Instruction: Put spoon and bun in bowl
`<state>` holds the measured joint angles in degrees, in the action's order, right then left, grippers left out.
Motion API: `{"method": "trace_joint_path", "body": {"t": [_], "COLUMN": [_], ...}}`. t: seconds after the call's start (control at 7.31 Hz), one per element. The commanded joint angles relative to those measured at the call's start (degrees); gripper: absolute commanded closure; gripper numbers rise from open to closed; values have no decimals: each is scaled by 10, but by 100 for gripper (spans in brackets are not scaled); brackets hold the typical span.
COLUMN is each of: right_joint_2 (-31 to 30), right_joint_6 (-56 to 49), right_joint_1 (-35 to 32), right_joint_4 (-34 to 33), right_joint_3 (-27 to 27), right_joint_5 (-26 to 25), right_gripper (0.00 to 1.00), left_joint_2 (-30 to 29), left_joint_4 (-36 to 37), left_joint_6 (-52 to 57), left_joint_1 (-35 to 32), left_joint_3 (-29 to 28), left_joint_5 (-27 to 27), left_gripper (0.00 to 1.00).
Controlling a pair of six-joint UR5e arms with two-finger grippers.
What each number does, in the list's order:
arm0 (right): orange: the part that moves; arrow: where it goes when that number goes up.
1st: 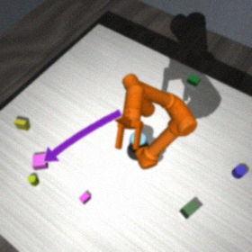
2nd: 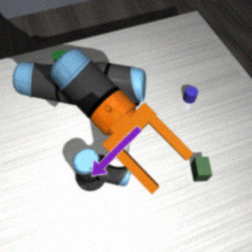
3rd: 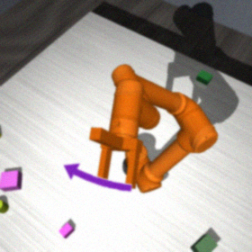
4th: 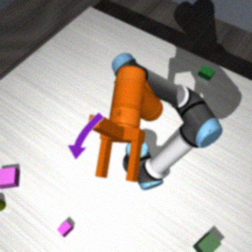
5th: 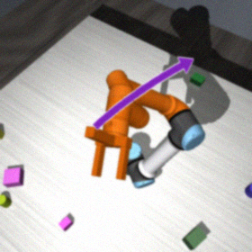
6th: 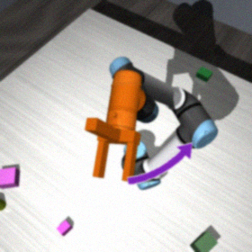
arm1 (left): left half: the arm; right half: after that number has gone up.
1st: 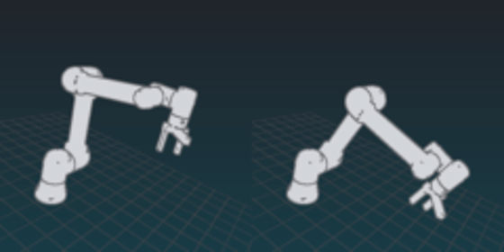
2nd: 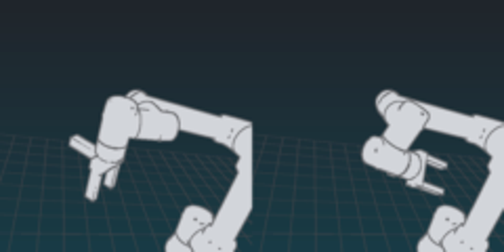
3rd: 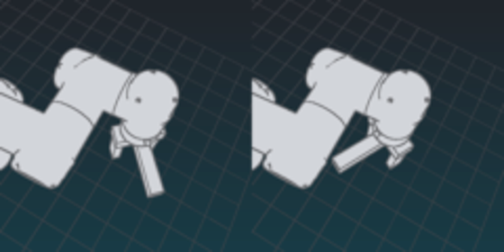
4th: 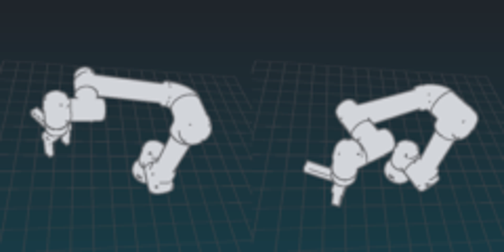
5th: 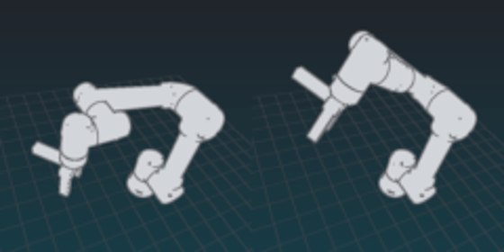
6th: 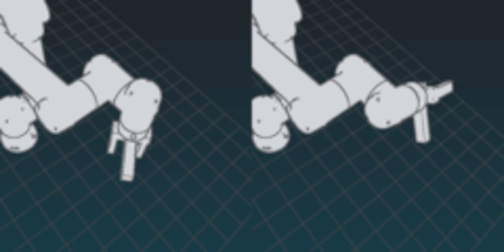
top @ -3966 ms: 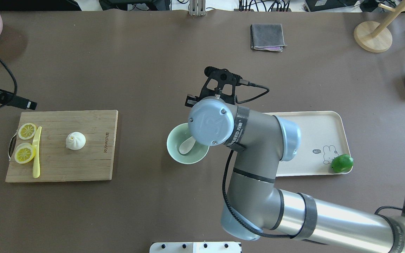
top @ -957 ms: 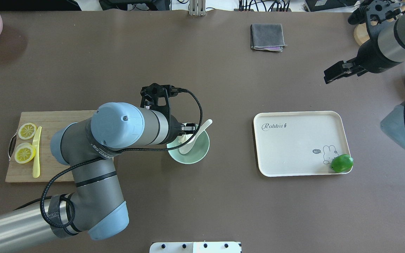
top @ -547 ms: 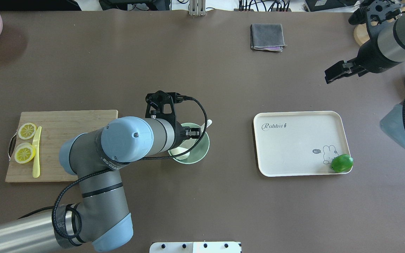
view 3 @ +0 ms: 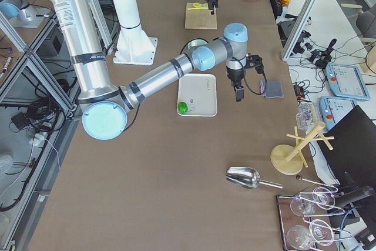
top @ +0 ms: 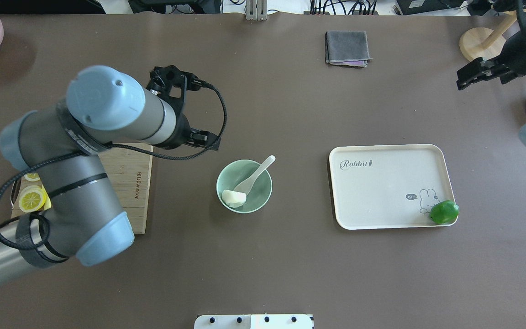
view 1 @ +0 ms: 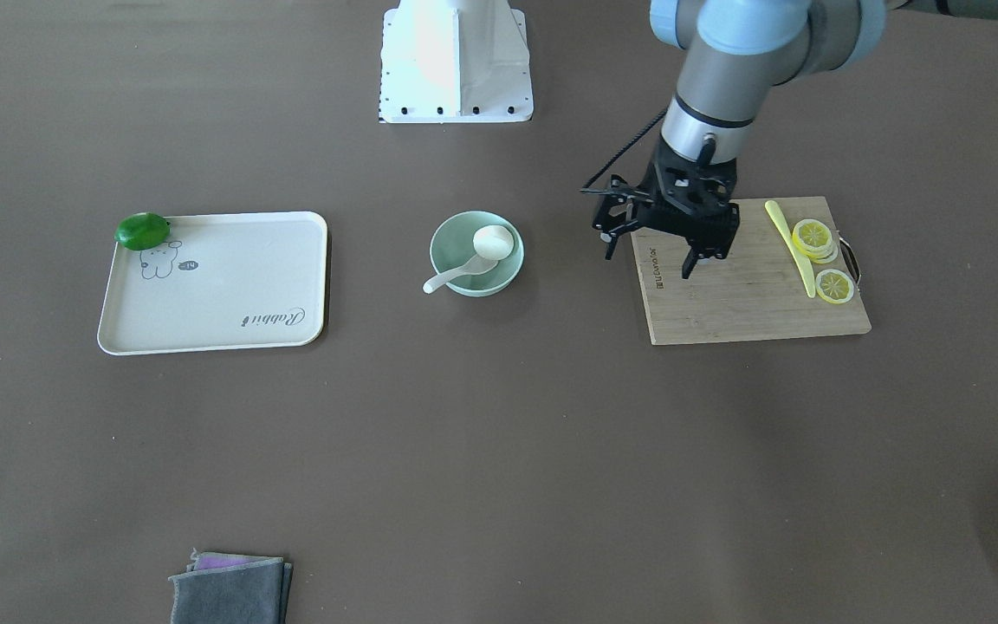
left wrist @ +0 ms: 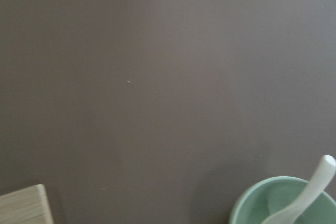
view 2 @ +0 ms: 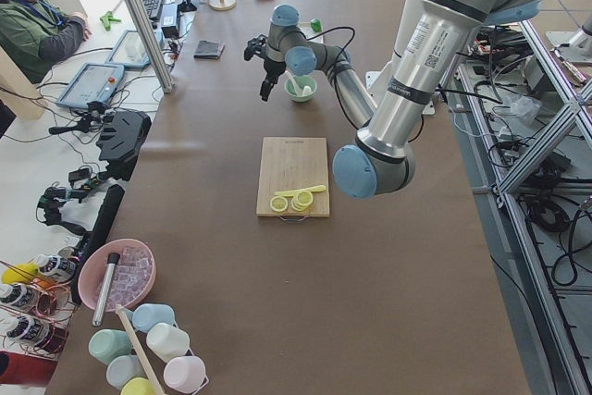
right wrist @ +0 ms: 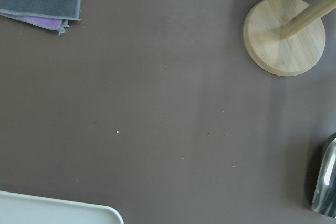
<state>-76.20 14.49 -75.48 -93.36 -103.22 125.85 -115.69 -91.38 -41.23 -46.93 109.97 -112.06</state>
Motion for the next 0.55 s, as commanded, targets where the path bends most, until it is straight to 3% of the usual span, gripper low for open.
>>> {"method": "trace_joint_path", "body": {"t": [0.0,0.14,0.27,0.41], "right_joint_2": [-47,-87,-117,-139], "right_joint_6": [-199,-215,-216,-214], "right_joint_1": [-107,-128,-140,-140], "right_joint_4": [-1,5,5,5], "right_joint_3": [72,71,67,66], "right_joint_5": [37,39,39,38], "right_gripper": [0,0,0,0], "left_joint_2": [106,139,164,218], "left_joint_4": [7,10,15,21], "left_joint_6": [212,336,434,458], "left_joint_1": [-164,-244,-293,-315], "left_joint_3": [4,-26,-59,-76], "left_joint_5": [-119,-184,-188,-194], "left_gripper": [1,1,1,2]}}
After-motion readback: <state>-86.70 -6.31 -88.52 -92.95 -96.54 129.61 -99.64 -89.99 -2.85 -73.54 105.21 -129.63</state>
